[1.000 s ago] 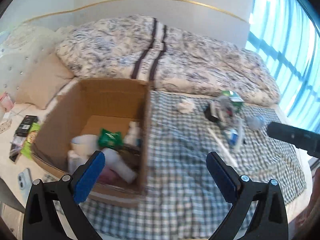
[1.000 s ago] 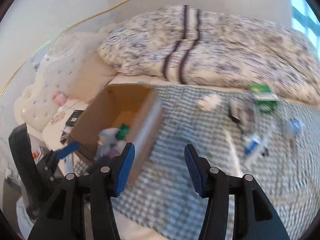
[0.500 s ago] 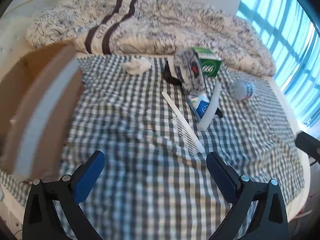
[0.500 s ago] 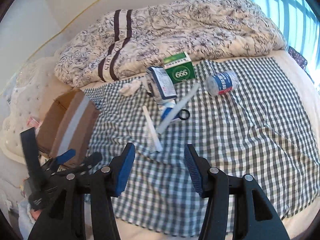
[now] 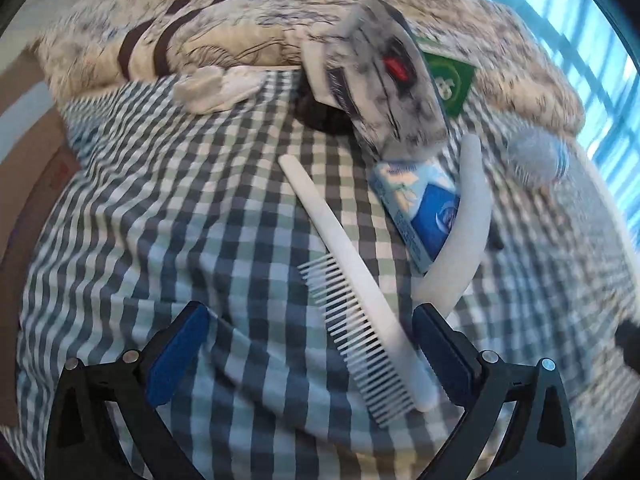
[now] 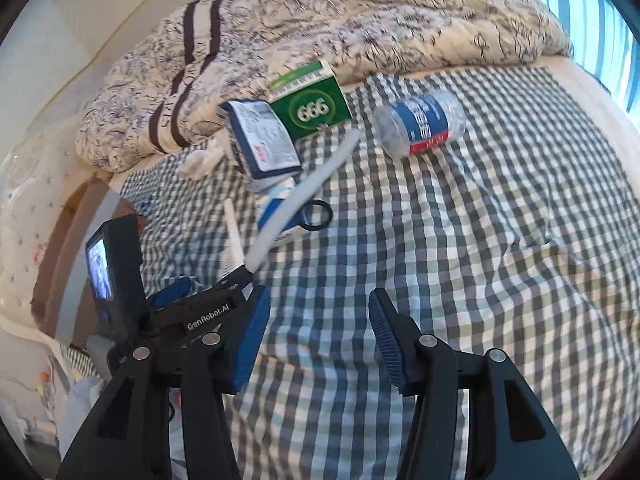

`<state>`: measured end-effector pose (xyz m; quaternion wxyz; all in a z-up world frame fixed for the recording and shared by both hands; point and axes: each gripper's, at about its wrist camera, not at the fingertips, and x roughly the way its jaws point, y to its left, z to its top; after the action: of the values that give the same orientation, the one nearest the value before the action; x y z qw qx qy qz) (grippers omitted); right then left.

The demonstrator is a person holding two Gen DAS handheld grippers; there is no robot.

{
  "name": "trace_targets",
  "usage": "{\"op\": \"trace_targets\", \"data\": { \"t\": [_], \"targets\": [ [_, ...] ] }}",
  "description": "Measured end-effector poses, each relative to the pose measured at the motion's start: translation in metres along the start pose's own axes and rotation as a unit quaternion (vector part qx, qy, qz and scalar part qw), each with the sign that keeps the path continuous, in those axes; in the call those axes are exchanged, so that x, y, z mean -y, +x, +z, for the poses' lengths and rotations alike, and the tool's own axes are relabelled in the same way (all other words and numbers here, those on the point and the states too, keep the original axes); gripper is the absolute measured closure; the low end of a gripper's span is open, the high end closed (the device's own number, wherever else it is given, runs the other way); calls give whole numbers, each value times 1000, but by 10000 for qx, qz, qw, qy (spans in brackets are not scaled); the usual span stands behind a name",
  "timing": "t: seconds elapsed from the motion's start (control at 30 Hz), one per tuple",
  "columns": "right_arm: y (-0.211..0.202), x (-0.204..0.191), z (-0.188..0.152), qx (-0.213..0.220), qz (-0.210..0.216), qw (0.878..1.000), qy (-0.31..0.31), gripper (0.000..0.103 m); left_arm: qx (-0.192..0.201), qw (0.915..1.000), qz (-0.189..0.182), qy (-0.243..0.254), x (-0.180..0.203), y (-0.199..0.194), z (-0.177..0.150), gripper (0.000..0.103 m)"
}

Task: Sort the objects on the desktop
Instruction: 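Grasp the white comb with the left tool while the right tool grasps the white curved tube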

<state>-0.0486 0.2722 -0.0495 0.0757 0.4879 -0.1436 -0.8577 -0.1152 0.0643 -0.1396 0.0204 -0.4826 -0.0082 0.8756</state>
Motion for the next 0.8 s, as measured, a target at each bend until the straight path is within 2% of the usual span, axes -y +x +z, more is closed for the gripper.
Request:
{"op": "trace_targets", "data": {
  "t": [0.07, 0.13, 0.2, 0.3, 0.47, 0.57, 0.67, 0.73, 0.77, 0.8],
  "targets": [
    [12, 2, 0, -61, -23, 10000, 26, 51, 104, 9998, -21, 147, 4, 0, -2, 15],
    [24, -1, 1, -118, -55, 9999, 11, 51, 209, 9995, -186, 166, 2, -7, 0, 57],
    [33, -5, 2, -152, -34, 9999, -2, 51, 223, 9994, -243, 143, -4, -10, 2, 75],
    [44, -15, 9, -152, 6, 9999, -60, 52, 156, 9991, -399, 32, -16, -17, 5, 94],
    [60, -39, 21, -109, 176, 9996, -167, 52, 181, 9988, -443, -37, -30, -26, 8, 98],
    [75, -47, 27, -174, 92, 9996, -197, 52, 251, 9986, -454, -99, -39, -30, 12, 99],
    [93, -49, 32, -317, 54, 9994, -112, 57, 317, 9972, -644, -224, -47, -34, 16, 99],
    [105, -50, 33, -414, -126, 9990, -94, 64, 344, 9965, -704, -301, -51, -35, 18, 99],
    [109, -50, 33, -459, -158, 9988, -75, 76, 354, 9960, -744, -353, -54, -36, 19, 99],
    [113, -49, 32, -489, -118, 9987, -25, 93, 371, 9956, -760, -395, -57, -37, 20, 99]
  ]
}}
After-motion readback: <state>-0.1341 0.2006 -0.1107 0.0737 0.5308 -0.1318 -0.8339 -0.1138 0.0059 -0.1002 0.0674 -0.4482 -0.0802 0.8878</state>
